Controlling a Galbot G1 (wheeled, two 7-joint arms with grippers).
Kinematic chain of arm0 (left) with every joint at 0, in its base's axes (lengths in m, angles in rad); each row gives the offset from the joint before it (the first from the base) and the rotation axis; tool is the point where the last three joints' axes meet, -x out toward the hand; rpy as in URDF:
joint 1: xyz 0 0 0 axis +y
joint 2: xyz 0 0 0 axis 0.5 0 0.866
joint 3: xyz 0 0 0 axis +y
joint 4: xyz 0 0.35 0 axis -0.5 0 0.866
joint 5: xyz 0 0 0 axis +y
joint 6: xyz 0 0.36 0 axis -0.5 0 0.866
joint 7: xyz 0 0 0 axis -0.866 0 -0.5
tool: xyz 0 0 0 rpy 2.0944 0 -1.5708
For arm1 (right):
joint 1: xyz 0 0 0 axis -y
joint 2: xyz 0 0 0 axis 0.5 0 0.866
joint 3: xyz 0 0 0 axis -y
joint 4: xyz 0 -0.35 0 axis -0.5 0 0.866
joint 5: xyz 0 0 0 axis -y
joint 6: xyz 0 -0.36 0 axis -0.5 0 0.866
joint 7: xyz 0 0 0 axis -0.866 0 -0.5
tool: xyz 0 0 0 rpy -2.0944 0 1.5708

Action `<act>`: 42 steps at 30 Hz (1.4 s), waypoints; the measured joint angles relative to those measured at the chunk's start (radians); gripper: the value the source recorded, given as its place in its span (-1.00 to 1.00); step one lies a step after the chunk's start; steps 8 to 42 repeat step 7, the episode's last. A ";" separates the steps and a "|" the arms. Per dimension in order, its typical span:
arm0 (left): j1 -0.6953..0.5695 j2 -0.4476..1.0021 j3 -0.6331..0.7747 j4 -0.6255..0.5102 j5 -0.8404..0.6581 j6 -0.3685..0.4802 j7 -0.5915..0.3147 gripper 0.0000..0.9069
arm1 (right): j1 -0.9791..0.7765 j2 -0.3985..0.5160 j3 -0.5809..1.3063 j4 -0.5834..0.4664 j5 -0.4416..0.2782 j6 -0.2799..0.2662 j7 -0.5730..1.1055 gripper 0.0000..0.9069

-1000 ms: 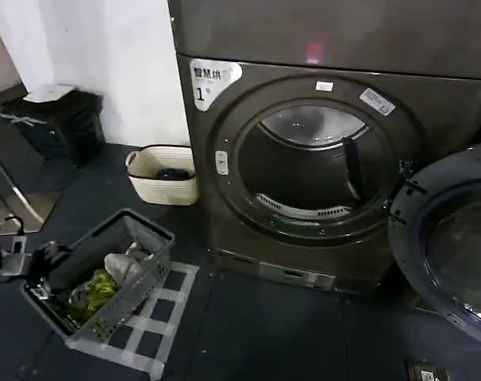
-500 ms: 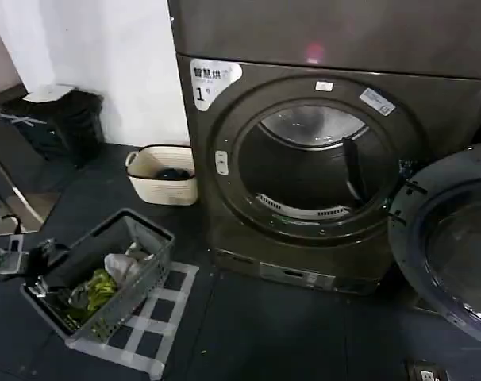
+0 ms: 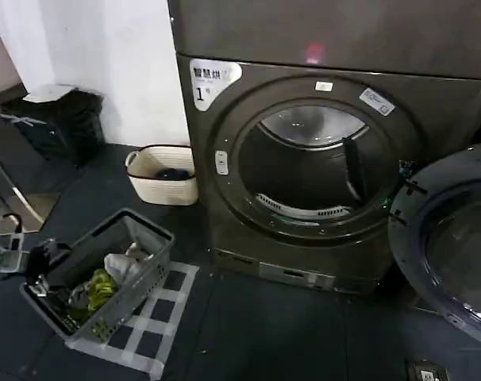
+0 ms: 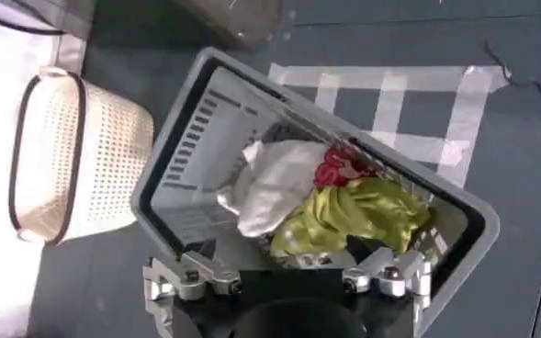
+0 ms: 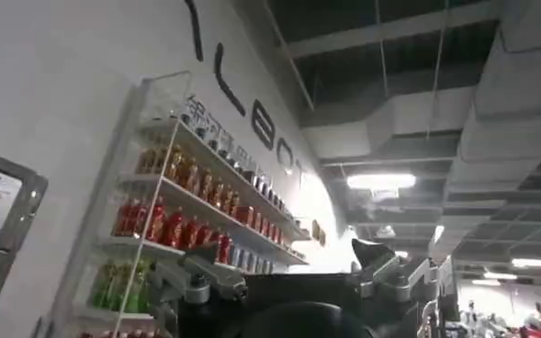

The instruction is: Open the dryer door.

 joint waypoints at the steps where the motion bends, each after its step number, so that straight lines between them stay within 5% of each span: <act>1: 0.000 0.000 0.000 0.000 0.000 0.000 0.000 1.00 | -0.002 0.000 0.003 0.000 0.000 0.000 0.000 1.00; 42: -0.003 0.000 0.000 0.007 0.004 -0.002 0.002 1.00 | -0.013 0.000 0.019 0.001 0.001 0.001 0.001 1.00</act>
